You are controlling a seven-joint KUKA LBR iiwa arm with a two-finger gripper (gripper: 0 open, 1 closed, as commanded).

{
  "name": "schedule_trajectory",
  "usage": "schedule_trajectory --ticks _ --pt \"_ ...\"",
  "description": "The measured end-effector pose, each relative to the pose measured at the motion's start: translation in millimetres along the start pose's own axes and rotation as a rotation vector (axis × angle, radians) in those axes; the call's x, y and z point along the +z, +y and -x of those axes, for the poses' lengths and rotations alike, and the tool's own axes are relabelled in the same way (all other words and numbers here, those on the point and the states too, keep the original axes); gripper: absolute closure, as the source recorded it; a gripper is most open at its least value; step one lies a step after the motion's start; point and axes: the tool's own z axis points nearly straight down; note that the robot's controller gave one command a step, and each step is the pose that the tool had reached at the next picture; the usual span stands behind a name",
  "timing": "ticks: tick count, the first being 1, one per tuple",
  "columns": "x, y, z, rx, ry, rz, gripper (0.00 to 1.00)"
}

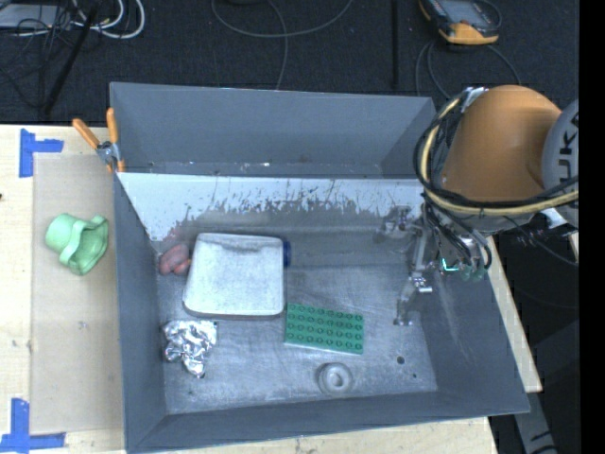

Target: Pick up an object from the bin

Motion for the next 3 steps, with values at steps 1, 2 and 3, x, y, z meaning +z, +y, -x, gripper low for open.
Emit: schedule_trajectory --ticks 1,2,3 --pt "102 41 -23.5 0.154 0.002 0.002 0.0" --pt "139 63 -5.8 0.102 -0.013 -0.002 0.0" --pt "134 63 -3.9 0.101 -0.017 0.0 1.0"
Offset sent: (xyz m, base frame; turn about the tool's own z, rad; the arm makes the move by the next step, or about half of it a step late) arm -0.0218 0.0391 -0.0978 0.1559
